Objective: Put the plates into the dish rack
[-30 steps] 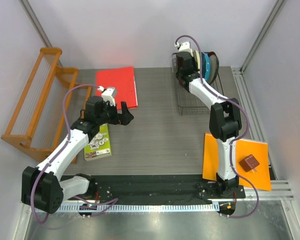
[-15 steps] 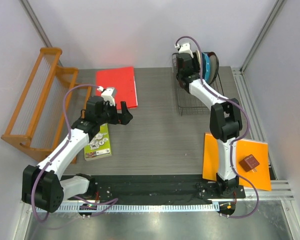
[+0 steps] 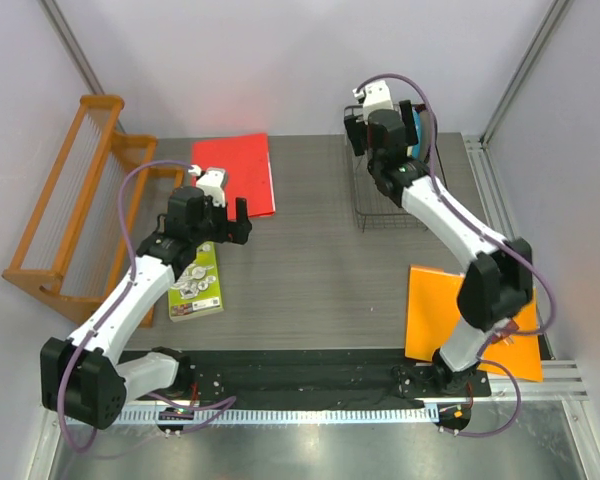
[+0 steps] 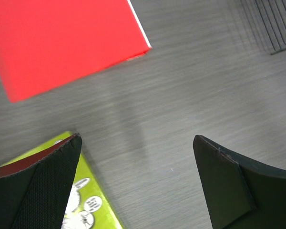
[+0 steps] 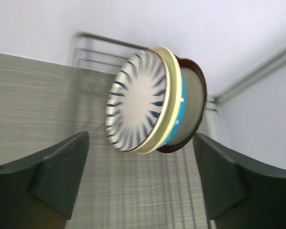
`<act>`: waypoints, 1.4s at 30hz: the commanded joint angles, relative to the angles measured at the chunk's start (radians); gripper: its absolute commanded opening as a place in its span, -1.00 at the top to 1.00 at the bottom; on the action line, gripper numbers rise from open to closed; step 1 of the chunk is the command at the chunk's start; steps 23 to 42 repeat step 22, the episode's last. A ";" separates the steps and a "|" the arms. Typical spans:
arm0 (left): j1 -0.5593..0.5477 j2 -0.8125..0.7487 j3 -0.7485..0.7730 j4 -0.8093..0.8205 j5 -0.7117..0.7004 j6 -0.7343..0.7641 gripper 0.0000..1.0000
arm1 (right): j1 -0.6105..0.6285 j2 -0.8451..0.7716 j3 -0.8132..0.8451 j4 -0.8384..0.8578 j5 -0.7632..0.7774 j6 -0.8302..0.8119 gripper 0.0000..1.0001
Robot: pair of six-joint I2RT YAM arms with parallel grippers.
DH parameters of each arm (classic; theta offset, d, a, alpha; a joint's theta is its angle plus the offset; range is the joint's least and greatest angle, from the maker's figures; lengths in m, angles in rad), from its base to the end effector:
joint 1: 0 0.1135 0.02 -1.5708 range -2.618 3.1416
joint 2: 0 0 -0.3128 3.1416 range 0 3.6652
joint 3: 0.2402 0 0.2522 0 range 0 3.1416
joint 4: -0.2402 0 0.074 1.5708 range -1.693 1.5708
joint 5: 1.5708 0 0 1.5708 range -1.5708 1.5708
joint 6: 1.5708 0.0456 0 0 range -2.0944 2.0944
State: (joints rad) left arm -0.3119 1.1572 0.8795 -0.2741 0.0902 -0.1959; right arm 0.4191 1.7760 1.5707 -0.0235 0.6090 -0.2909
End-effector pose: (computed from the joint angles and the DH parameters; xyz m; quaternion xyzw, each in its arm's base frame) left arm 0.2348 -0.0800 0.3279 0.0725 0.8694 -0.1605 0.4617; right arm 0.4164 0.1570 0.4033 -0.0849 0.7654 -0.1963 0.6070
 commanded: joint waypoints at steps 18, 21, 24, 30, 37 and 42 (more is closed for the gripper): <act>-0.001 -0.203 0.021 -0.131 -0.290 0.246 -0.99 | 0.001 -0.618 -0.514 -0.329 -0.143 0.157 -0.99; -0.001 -0.243 0.001 -0.132 -0.267 0.256 -0.99 | -0.042 -0.653 -0.557 -0.354 -0.172 0.200 -0.99; -0.001 -0.252 -0.010 -0.131 -0.264 0.254 -0.99 | -0.060 -0.659 -0.561 -0.372 -0.176 0.232 -0.99; -0.001 -0.252 -0.010 -0.131 -0.264 0.254 -0.99 | -0.060 -0.659 -0.561 -0.372 -0.176 0.232 -0.99; -0.001 -0.252 -0.010 -0.131 -0.264 0.254 -0.99 | -0.060 -0.659 -0.561 -0.372 -0.176 0.232 -0.99; -0.001 -0.252 -0.010 -0.131 -0.264 0.254 -0.99 | -0.060 -0.659 -0.561 -0.372 -0.176 0.232 -0.99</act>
